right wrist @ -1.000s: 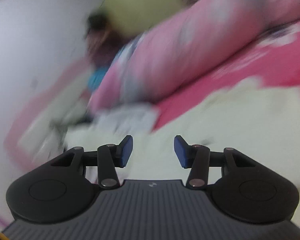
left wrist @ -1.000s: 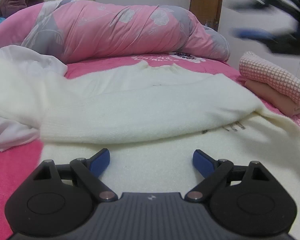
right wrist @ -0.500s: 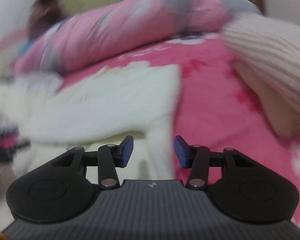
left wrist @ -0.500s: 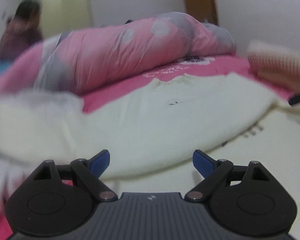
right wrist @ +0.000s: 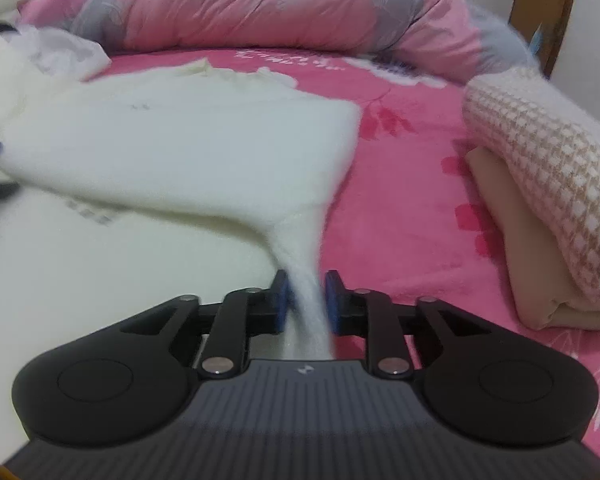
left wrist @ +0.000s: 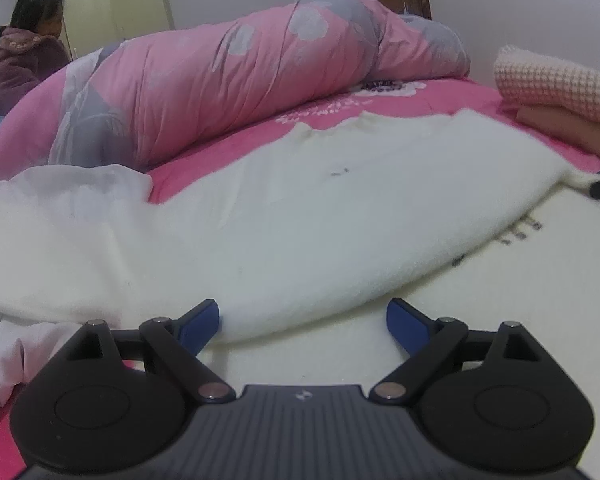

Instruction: Fold clothes

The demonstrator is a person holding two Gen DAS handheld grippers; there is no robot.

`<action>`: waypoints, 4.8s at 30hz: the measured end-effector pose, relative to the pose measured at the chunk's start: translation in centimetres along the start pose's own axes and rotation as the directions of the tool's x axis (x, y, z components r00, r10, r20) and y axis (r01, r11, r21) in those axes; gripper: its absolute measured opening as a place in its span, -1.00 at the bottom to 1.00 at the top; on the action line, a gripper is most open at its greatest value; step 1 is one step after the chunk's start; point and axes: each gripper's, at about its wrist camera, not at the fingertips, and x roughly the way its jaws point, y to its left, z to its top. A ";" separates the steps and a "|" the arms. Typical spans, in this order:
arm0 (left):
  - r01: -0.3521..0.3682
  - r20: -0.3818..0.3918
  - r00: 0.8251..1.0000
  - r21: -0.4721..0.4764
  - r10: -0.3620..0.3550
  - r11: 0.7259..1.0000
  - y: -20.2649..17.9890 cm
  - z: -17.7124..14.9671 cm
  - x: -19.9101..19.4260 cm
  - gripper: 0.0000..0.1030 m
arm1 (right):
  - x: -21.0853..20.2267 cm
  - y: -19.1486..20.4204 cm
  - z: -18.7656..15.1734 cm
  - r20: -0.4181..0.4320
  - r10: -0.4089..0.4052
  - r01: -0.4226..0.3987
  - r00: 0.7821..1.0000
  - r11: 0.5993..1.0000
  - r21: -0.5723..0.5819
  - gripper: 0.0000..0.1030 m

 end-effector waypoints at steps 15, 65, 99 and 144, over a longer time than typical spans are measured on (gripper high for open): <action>0.020 0.000 1.000 -0.109 -0.020 0.994 1.6 -0.7 1.0 0.84 | 5.4 -1.2 3.6 0.025 0.113 -0.115 0.993 0.987 0.110 -0.61; 0.087 0.082 0.995 -0.458 -0.056 0.885 12.0 -2.7 -1.2 -0.34 | 5.5 7.1 0.9 0.177 0.385 -0.373 0.906 0.526 0.764 -0.28; 0.143 0.060 0.990 -0.492 -0.130 0.859 12.9 0.1 2.6 -0.77 | 6.7 5.3 0.5 0.299 0.209 -0.363 0.931 0.451 0.815 -0.76; 0.058 0.166 0.986 -0.330 -0.003 0.942 11.9 1.1 -1.1 -0.08 | -3.0 3.6 2.5 0.247 0.035 -0.134 0.968 0.909 0.394 -0.49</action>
